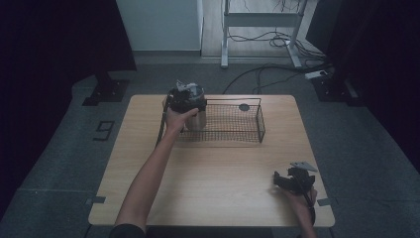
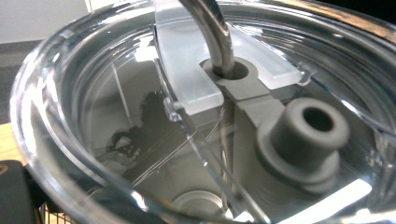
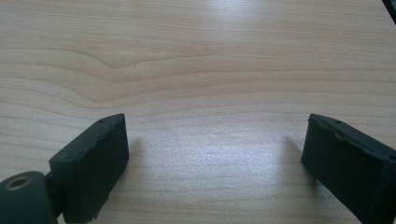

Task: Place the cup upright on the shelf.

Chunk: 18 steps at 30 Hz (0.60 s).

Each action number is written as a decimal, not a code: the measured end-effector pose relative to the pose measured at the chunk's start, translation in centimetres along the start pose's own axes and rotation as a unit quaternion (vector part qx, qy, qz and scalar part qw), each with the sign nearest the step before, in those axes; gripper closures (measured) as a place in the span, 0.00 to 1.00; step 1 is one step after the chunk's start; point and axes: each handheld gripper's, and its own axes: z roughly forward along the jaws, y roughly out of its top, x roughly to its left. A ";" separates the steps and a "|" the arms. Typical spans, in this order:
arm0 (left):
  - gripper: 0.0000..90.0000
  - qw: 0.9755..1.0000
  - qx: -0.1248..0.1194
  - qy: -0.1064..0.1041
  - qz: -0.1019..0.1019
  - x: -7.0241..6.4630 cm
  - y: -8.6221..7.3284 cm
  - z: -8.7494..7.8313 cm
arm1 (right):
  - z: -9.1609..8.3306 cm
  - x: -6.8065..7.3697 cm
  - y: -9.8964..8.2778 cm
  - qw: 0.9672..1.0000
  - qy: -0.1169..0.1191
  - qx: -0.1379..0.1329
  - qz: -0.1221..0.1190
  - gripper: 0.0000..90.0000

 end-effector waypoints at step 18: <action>0.04 1.000 0.026 0.010 -0.005 -0.4 -2.8 2.5 | 0.0 0.0 0.0 1.000 0.000 -0.001 0.000 0.08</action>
